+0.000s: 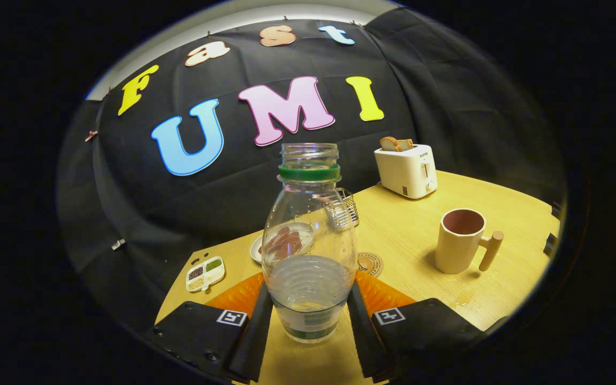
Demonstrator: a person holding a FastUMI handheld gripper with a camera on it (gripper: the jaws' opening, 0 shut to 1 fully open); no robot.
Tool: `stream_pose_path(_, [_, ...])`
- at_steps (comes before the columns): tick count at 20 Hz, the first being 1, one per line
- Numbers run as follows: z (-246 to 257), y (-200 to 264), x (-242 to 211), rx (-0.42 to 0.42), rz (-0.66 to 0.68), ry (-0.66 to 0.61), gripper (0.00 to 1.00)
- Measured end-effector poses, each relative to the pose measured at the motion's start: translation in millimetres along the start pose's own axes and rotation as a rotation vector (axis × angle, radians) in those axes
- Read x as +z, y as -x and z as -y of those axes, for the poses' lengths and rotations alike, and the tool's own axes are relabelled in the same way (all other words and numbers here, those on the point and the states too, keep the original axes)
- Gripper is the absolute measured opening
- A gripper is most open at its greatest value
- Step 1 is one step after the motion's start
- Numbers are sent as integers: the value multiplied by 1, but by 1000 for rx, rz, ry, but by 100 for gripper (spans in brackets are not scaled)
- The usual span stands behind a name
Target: Take the bottle from table, then pour the juice into the cup, finally place the bottle on the coaster
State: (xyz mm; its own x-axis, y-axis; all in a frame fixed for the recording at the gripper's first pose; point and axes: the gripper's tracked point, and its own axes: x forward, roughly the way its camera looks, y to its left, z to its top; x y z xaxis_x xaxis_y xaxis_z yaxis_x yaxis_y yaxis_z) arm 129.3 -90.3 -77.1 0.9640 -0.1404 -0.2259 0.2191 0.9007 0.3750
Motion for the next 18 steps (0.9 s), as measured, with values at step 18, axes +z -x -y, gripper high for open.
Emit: stream_pose_path(18, [64,-25,26,62,-158,-526,71])
